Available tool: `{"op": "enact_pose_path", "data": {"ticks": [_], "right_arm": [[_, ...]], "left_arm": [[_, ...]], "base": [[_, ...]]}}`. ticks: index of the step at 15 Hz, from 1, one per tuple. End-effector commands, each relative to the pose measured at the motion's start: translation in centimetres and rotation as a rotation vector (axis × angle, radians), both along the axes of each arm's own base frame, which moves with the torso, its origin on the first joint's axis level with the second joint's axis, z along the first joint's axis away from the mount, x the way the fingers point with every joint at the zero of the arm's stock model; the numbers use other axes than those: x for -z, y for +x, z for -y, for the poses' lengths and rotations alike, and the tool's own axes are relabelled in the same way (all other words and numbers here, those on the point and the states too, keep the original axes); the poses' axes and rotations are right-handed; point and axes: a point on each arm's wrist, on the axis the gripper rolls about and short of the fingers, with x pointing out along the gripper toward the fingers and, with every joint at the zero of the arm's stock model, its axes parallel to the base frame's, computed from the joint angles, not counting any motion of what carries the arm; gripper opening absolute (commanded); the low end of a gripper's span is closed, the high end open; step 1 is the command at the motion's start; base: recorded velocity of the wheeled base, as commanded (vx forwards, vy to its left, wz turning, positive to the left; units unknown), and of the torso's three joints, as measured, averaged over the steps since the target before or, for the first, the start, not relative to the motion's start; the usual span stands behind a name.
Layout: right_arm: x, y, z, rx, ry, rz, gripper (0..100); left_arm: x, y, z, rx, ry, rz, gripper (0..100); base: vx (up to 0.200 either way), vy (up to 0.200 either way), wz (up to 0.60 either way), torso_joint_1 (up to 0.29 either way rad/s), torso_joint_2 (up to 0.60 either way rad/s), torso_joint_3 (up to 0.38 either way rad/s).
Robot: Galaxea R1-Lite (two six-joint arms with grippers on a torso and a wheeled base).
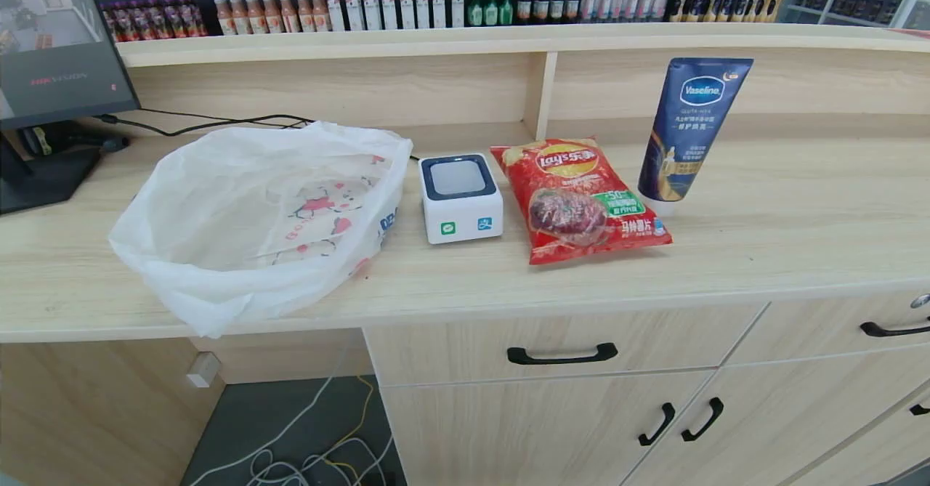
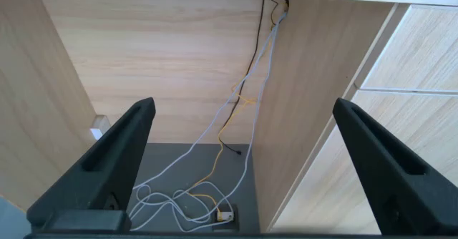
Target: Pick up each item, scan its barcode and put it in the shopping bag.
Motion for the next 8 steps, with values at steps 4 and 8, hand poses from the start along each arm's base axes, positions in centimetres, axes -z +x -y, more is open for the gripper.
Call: {"op": "enact_pose_path", "data": {"ticks": [4,8], "right_arm": [[-7.2,3.3,-0.2,-0.091,-0.039,-0.111,100],[-10.6,7.7,-0.5,-0.18,-0.124,-0.132,100]], "left_arm": [[0.0,0.0,0.0,-0.001,0.001,0.0,100],[0.0,0.0,0.0,-0.001,-0.001,0.0,100]], "base": [[0.0,0.0,0.0,0.0,0.0,0.0],[0.0,0.0,0.0,0.0,0.0,0.0]]}}
